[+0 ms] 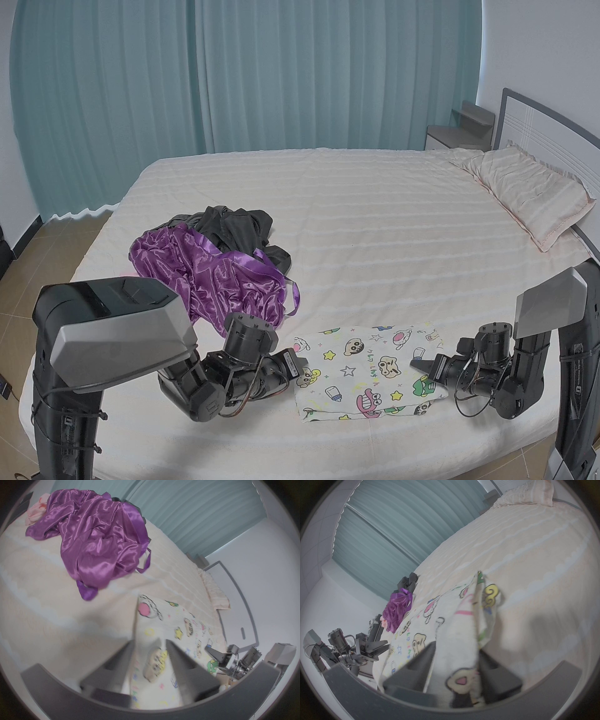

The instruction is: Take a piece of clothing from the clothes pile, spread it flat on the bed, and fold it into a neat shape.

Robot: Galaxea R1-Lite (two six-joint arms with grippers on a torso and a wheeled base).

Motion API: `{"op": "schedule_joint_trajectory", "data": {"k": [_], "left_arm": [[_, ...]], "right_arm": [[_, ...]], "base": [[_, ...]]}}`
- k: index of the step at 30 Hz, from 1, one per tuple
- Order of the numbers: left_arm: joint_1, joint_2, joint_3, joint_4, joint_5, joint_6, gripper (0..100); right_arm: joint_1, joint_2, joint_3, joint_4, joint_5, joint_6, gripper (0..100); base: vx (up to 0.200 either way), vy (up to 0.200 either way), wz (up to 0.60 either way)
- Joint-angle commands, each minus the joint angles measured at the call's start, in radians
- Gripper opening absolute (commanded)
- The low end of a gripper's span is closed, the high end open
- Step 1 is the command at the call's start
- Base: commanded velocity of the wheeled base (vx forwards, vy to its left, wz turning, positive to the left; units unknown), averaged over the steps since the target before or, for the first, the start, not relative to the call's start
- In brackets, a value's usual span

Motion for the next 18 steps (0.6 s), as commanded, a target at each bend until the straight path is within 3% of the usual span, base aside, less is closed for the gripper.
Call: {"op": "schedule_joint_trajectory", "data": {"k": [1, 11, 18], "left_arm": [[0.004, -0.13, 0.311, -0.187, -0.039, -0.094, 100], [0.004, -0.133, 0.312, -0.187, -0.039, -0.094, 100], [0.02, -0.148, 0.317, -0.187, -0.053, -0.097, 100]], "right_arm": [[-0.014, -0.118, 0.183, -0.067, 0.016, 0.014, 100], [-0.017, -0.122, 0.187, -0.067, 0.013, 0.012, 100], [-0.06, -0.162, 0.291, -0.067, 0.044, -0.097, 100]], "base": [[0.0, 0.0, 0.0], [0.0, 0.0, 0.0], [0.0, 0.0, 0.0]]}}
